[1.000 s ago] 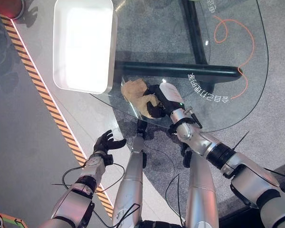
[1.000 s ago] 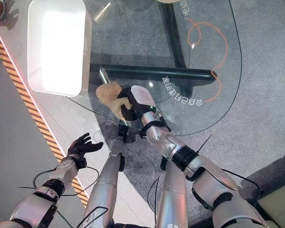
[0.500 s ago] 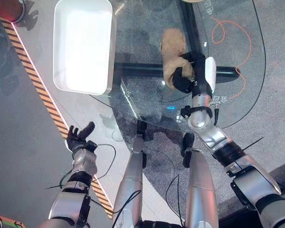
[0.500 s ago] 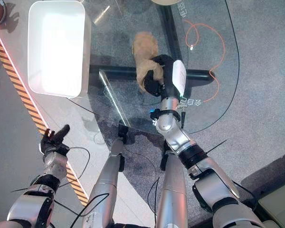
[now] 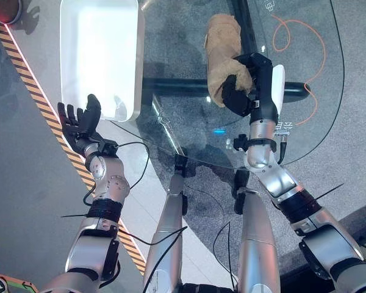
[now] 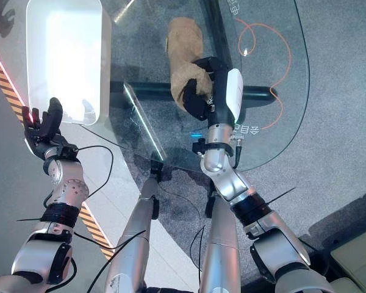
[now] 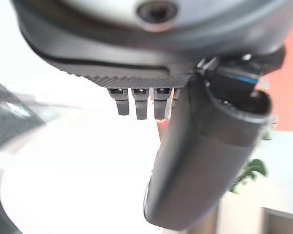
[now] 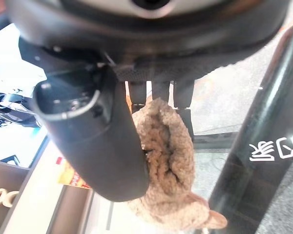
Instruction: Wipe the table with a cloth and put it in the basket.
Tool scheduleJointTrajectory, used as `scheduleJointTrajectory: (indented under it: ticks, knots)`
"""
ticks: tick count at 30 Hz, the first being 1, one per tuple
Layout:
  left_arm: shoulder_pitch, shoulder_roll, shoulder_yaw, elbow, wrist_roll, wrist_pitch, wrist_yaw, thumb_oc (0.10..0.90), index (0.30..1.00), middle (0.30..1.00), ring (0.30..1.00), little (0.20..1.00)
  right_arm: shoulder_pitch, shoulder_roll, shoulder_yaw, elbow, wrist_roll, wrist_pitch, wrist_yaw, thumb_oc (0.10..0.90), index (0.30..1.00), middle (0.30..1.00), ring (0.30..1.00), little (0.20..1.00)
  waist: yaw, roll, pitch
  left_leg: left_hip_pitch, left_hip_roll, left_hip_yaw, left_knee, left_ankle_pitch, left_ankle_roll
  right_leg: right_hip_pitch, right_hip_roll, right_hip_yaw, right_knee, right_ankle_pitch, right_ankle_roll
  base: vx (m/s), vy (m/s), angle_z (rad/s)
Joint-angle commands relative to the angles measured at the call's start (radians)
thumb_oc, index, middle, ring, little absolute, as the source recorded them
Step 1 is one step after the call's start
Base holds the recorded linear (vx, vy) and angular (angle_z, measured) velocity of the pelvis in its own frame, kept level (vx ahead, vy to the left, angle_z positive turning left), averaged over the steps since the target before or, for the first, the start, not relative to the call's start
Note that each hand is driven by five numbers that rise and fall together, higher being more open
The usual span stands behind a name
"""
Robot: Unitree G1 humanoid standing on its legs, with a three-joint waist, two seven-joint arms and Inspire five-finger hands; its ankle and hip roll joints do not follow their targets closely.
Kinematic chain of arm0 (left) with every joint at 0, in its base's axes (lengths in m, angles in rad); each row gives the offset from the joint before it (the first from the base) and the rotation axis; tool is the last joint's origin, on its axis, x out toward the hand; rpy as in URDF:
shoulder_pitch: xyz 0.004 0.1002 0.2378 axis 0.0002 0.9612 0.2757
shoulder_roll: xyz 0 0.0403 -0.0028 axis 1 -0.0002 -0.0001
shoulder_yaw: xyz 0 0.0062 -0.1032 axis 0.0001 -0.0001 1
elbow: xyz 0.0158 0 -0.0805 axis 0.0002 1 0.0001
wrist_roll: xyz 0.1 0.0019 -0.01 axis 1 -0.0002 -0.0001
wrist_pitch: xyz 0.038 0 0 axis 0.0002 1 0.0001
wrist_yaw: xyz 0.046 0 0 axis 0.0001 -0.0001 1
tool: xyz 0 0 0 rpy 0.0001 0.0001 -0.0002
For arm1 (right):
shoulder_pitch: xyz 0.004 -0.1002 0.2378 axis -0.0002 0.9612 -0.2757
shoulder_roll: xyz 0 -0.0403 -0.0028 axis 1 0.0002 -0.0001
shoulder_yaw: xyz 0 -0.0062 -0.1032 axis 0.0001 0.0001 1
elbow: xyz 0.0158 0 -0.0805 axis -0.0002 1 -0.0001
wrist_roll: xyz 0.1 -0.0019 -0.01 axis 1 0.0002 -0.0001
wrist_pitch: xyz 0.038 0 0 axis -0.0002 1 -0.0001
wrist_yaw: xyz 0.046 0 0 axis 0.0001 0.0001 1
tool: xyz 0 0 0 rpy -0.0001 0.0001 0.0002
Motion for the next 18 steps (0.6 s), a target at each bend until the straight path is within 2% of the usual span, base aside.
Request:
scheduleJointTrajectory:
  ticks: [1, 4, 10, 15, 16, 17, 18]
  knots:
    - [-0.017, 0.017, 0.042, -0.093, 0.13, -0.146, 0.026, 0.8, 0.9, 0.9, 0.9, 0.9, -0.07, 0.057, -0.062, -0.236, -0.127, -0.179, 0.014, 0.1, 0.3, 0.3, 0.3, 0.2, -0.01, -0.037, -0.02, 0.019, -0.12, 0.102, 0.098, -0.148, 0.12, 0.048, 0.06, -0.059, -0.265, 0.16, 0.0, 0.01, -0.034, 0.01]
    - [-0.008, -0.004, 0.046, -0.13, 0.186, -0.171, 0.057, 0.8, 0.9, 0.9, 0.9, 0.9, -0.063, 0.068, -0.069, -0.252, -0.141, -0.186, 0.024, 0.1, 0.3, 0.3, 0.3, 0.2, -0.008, -0.039, -0.02, 0.02, -0.122, 0.101, 0.1, -0.15, 0.121, 0.052, 0.06, -0.06, -0.267, 0.162, 0.002, 0.0, -0.011, 0.0]
    - [-0.009, -0.006, 0.047, -0.183, 0.268, -0.167, 0.102, 0.8, 0.9, 0.9, 0.9, 0.9, -0.072, 0.071, -0.071, -0.271, -0.131, -0.187, 0.043, 0.1, 0.3, 0.3, 0.3, 0.2, -0.004, -0.043, -0.02, 0.022, -0.123, 0.099, 0.102, -0.153, 0.12, 0.06, 0.061, -0.062, -0.271, 0.16, 0.003, 0.0, 0.0, 0.0]
    - [-0.003, 0.0, 0.032, -0.244, 0.202, -0.103, -0.048, 0.8, 0.9, 0.9, 0.9, 0.9, -0.071, 0.071, -0.069, -0.306, -0.128, -0.194, 0.088, 0.1, 0.3, 0.3, 0.3, 0.2, -0.002, -0.046, -0.02, 0.026, -0.122, 0.101, 0.099, -0.155, 0.119, 0.067, 0.061, -0.065, -0.277, 0.161, 0.005, 0.0, 0.0, 0.0]
    - [0.002, -0.001, 0.024, -0.266, 0.197, -0.068, -0.076, 0.8, 0.9, 0.9, 0.9, 0.9, -0.068, 0.07, -0.069, -0.319, -0.131, -0.199, 0.101, 0.1, 0.3, 0.3, 0.3, 0.2, -0.002, -0.047, -0.02, 0.025, -0.123, 0.102, 0.1, -0.155, 0.119, 0.067, 0.062, -0.065, -0.278, 0.161, 0.006, 0.0, 0.0, 0.0]
    - [0.003, -0.002, 0.022, -0.269, 0.197, -0.063, -0.083, 0.8, 0.9, 0.9, 0.9, 0.9, -0.068, 0.07, -0.068, -0.321, -0.132, -0.2, 0.104, 0.1, 0.3, 0.3, 0.3, 0.2, -0.002, -0.047, -0.02, 0.025, -0.122, 0.102, 0.1, -0.156, 0.119, 0.066, 0.062, -0.065, -0.278, 0.162, 0.006, 0.0, 0.0, 0.0]
    - [0.002, -0.002, 0.008, -0.291, 0.19, -0.007, -0.119, 0.8, 0.9, 0.9, 0.9, 0.9, -0.069, 0.069, -0.066, -0.332, -0.13, -0.202, 0.126, 0.1, 0.3, 0.3, 0.3, 0.2, -0.003, -0.048, -0.02, 0.025, -0.123, 0.102, 0.1, -0.155, 0.119, 0.067, 0.063, -0.065, -0.278, 0.163, 0.007, 0.0, 0.0, 0.0]
